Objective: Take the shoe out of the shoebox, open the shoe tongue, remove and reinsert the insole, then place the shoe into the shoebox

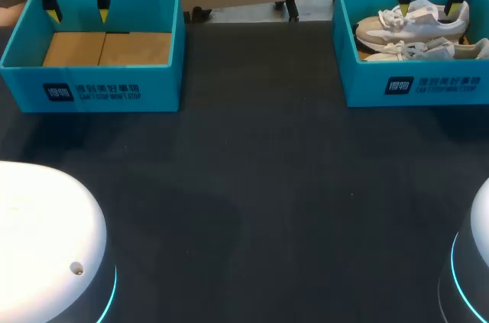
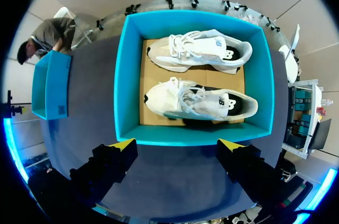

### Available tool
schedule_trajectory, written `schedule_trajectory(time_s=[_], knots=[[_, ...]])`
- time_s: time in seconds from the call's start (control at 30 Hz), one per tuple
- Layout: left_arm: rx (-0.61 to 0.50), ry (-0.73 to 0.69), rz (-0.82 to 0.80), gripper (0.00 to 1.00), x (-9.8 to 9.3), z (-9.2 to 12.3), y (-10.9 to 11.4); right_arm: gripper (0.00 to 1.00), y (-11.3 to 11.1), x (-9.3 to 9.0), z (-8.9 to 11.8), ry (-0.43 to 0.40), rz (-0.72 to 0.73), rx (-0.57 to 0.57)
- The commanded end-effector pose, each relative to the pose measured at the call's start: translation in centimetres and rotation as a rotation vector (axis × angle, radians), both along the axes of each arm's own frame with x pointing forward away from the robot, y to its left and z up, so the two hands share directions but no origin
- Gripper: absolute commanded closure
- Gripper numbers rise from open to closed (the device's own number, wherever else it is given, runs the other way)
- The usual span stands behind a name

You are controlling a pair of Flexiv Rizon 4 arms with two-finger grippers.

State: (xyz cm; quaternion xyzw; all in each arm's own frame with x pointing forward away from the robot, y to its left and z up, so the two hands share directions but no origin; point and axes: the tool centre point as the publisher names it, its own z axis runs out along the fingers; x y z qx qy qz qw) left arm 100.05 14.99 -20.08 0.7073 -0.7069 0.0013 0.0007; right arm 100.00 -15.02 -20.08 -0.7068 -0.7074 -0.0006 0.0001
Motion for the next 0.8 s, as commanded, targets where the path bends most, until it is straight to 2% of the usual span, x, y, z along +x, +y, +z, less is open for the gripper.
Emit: schedule_trajectory(time_s=[0.03,0.4,0.8], knots=[[0.001,0.0,0.0,0.0,0.0,0.0,0.0,0.0,0.0,0.0,0.0,0.0,0.0,0.0],[0.001,0.0,0.0,0.0,0.0,0.0,0.0,0.0,0.0,0.0,0.0,0.0,0.0,0.0],[0.001,0.0,0.0,0.0,0.0,0.0,0.0,0.0,-7.7,1.8,-1.3,-0.048,-0.143,-0.105]])
